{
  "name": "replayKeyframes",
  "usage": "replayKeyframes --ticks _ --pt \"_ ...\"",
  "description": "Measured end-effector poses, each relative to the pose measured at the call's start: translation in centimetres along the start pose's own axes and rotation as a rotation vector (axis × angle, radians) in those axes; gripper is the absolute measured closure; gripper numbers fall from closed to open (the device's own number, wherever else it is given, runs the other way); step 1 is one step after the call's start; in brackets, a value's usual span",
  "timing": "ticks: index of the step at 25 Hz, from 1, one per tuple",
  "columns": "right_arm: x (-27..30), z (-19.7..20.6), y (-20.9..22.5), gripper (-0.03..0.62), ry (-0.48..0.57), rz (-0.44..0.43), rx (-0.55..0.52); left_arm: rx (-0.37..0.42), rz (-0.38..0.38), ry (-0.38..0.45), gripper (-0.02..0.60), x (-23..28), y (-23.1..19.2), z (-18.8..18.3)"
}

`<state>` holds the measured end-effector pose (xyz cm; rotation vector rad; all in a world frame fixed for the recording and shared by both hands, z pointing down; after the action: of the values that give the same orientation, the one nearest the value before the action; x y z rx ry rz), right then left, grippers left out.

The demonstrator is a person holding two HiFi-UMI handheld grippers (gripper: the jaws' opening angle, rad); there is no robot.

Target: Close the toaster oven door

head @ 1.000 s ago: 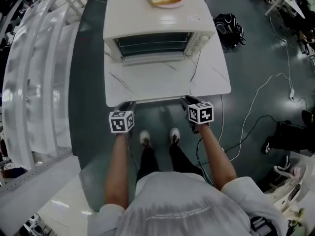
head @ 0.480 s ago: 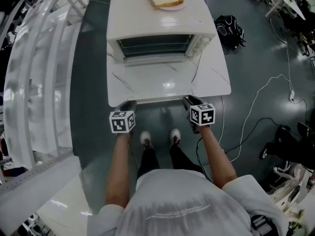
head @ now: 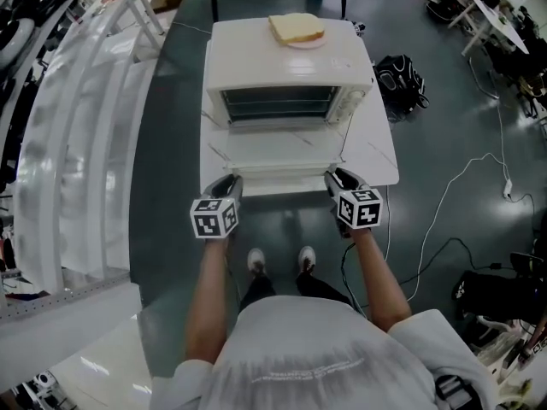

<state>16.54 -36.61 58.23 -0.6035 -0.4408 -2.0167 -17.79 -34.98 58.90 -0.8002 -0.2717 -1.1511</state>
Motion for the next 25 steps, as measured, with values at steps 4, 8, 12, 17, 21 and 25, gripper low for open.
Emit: replayKeyframes --ticks 4,8,12,17,21,25 --pt "-0.5 -3.0 0.6 0.465 0.09 0.006 -0.023 0.015 0.005 0.087 0.503 -0.6 0.9 -3.1" --pt "-0.4 -6.0 1.3 0.464 0.159 0.014 -0.056 0.008 0.0 0.172 0.503 -0.5 1.6 -5.9" --pt "0.2 -8.9 2.4 0.465 0.215 0.018 -0.076 0.008 -0.003 0.24 0.504 0.0 2.0 -8.8" --pt "1.3 -12.1 3.4 0.465 0.247 0.042 -0.101 0.008 0.009 0.284 0.503 1.1 2.1 -12.0" --pt "2.2 -13.9 4.0 0.465 0.264 0.058 -0.101 0.034 0.01 0.3 0.503 1.9 2.0 -14.0" --pt "3.1 -15.3 4.6 0.465 0.266 0.067 -0.114 0.064 0.001 0.311 0.505 2.7 2.0 -15.5"
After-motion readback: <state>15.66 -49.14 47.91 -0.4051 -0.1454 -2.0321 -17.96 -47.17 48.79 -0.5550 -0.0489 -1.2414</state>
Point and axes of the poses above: the fingertips, and each gripper's own axes: x forward along the fingers, y to its right, z out of its underside, the point moved 10 cm from there along -x, backward along the fingers, and after that the axes turned 11 degrees about -x, right-handed, at the moved point
